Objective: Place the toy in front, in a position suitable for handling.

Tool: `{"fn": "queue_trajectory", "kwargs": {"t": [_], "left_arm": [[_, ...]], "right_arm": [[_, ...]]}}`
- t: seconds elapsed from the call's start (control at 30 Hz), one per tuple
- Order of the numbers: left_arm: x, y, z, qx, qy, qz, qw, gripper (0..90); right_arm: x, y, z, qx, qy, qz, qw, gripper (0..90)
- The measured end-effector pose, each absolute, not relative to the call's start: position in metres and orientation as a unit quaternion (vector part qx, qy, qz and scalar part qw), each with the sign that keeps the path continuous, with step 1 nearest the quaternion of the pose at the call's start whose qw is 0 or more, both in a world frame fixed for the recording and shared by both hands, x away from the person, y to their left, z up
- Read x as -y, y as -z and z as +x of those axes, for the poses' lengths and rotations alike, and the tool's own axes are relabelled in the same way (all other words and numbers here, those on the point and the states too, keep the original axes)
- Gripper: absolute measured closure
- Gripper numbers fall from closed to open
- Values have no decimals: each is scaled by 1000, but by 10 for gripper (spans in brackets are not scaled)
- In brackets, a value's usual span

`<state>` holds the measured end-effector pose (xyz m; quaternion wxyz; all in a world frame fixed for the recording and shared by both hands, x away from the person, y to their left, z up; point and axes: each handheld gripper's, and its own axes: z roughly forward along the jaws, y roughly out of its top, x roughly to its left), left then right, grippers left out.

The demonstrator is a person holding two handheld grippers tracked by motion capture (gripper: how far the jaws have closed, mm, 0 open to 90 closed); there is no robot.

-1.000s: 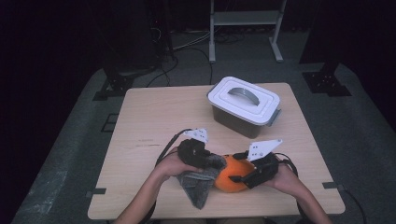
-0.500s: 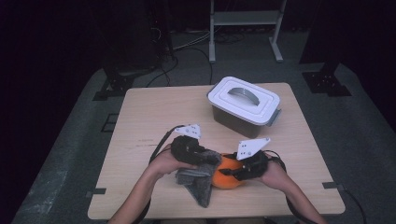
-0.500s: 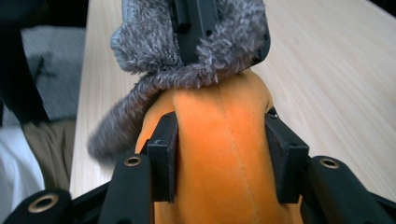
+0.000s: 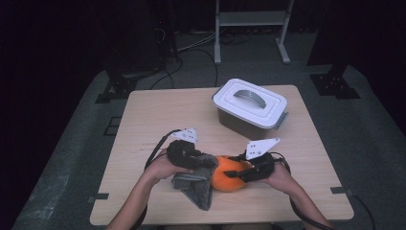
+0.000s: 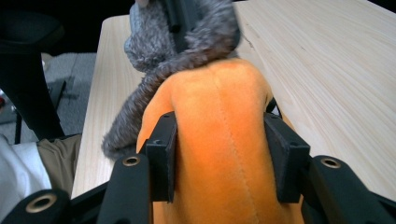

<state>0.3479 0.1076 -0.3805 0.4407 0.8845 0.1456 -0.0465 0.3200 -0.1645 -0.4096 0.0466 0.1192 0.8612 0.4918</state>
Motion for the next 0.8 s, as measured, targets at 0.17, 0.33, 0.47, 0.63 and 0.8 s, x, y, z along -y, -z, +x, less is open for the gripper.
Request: {"fn": "queue_trajectory", "kwargs": {"t": [0.17, 0.33, 0.47, 0.63, 0.8], "left_arm": [[-99, 388, 350, -148, 56, 883, 442, 720], [-85, 386, 350, -138, 62, 881, 448, 719], [-78, 382, 348, -130, 63, 882, 448, 719], [-69, 382, 346, -120, 62, 885, 445, 719], [-77, 379, 347, -127, 62, 882, 450, 719]], "right_arm": [[189, 414, 323, -851, -504, 140, 42, 469], [195, 410, 320, -856, -489, 163, 36, 307], [192, 399, 309, -873, -455, 164, 65, 227], [184, 402, 303, -881, -435, 164, 88, 188], [188, 405, 304, -871, -456, 161, 85, 443]]}}
